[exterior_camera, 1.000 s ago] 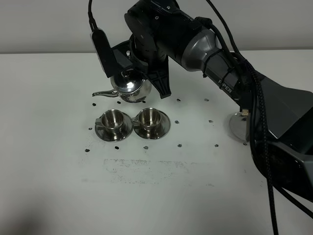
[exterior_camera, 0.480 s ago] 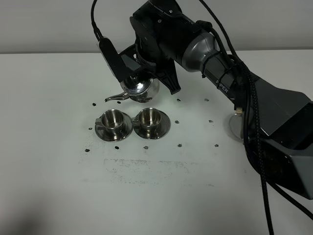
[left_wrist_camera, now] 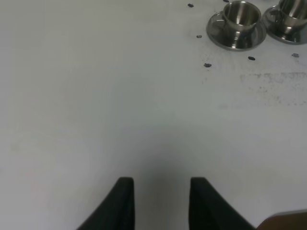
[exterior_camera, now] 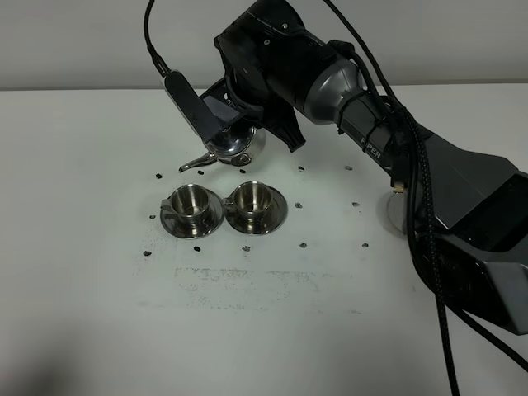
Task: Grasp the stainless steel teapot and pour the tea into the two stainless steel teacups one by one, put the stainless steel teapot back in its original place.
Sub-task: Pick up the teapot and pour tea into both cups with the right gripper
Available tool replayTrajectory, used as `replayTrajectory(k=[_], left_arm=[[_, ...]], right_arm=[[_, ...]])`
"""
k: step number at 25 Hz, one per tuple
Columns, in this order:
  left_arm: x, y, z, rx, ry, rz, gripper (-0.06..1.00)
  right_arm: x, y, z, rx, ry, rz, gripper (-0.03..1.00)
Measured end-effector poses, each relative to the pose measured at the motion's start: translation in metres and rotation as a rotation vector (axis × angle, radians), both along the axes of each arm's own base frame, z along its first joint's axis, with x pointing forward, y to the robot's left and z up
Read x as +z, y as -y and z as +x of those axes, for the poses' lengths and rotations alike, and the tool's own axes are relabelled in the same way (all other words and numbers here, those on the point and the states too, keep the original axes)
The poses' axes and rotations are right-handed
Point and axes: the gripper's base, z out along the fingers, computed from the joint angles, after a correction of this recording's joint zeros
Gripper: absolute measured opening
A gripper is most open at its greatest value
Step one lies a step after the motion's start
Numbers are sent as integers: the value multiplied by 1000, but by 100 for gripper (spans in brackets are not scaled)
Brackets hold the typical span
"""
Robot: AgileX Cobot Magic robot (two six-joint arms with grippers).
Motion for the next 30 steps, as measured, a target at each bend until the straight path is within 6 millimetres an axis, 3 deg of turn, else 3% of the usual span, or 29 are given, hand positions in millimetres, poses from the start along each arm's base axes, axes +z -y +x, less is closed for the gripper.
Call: replayTrajectory(k=[16, 21, 30], left_arm=[[0, 0, 0, 0, 0, 0, 29], [0, 0, 0, 0, 0, 0, 29], [0, 0, 0, 0, 0, 0, 29]], right_arm=[[-22, -3, 11, 64, 48, -61, 21], [-38, -5, 13, 66, 24, -80, 21], [-41, -7, 13, 78, 49, -138, 21]])
